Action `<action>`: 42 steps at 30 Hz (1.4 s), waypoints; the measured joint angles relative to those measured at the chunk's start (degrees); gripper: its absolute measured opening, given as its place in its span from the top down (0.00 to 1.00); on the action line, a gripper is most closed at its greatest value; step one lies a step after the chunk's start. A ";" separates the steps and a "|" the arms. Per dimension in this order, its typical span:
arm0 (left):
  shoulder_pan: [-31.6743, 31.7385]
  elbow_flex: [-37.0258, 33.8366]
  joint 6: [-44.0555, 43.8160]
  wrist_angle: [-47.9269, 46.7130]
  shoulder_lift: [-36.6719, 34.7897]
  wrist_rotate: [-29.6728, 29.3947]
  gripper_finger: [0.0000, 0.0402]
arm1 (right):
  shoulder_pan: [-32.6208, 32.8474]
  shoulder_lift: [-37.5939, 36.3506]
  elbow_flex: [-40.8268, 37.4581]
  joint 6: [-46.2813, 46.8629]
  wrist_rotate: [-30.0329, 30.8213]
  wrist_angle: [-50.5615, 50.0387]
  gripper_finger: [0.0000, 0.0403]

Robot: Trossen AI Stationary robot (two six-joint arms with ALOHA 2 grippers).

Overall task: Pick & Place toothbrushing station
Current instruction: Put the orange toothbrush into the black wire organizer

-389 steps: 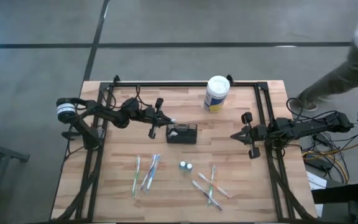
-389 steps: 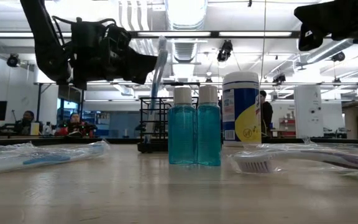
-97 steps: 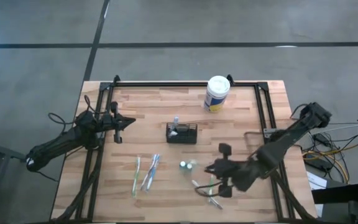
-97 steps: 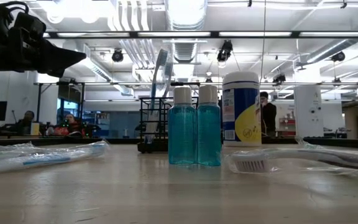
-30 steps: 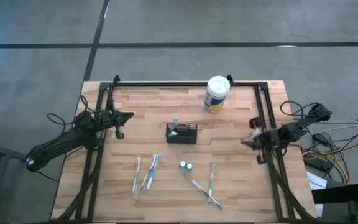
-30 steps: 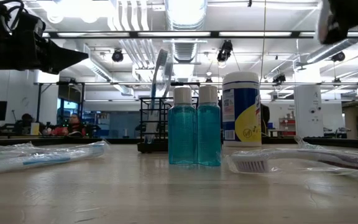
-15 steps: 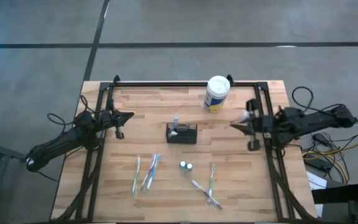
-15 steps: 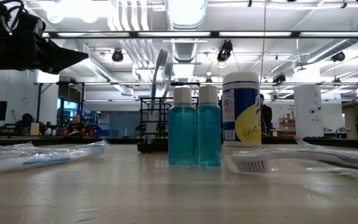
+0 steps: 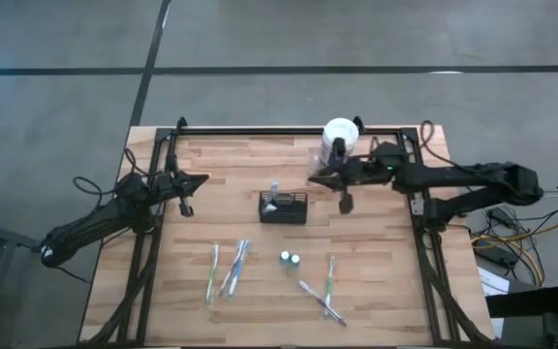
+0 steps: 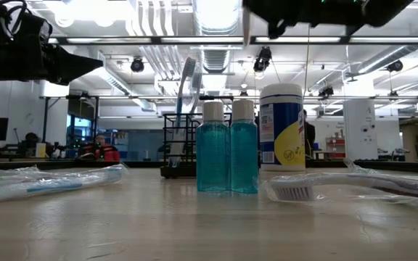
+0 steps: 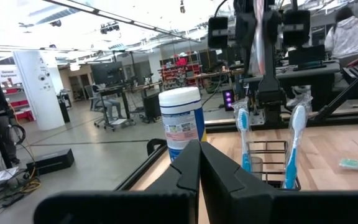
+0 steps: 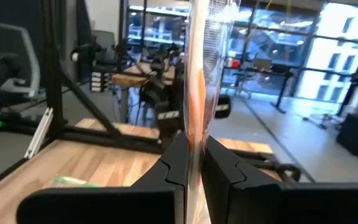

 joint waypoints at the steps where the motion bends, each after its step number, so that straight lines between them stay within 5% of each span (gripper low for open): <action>1: 0.02 0.00 0.00 0.00 -0.01 0.00 0.98 | -0.35 1.89 -0.18 0.04 -1.06 1.67 0.96; 9: 0.00 0.00 -0.52 -0.03 0.00 0.01 0.98 | -2.26 13.21 -3.06 1.31 -4.29 14.56 0.96; 19: 0.02 0.00 -1.05 0.08 0.00 0.02 0.98 | -2.41 14.26 -10.26 2.85 -3.32 25.54 0.96; 42: 0.02 0.00 -1.29 0.79 -0.02 0.02 0.98 | -2.46 27.68 -11.79 2.94 2.21 34.42 0.96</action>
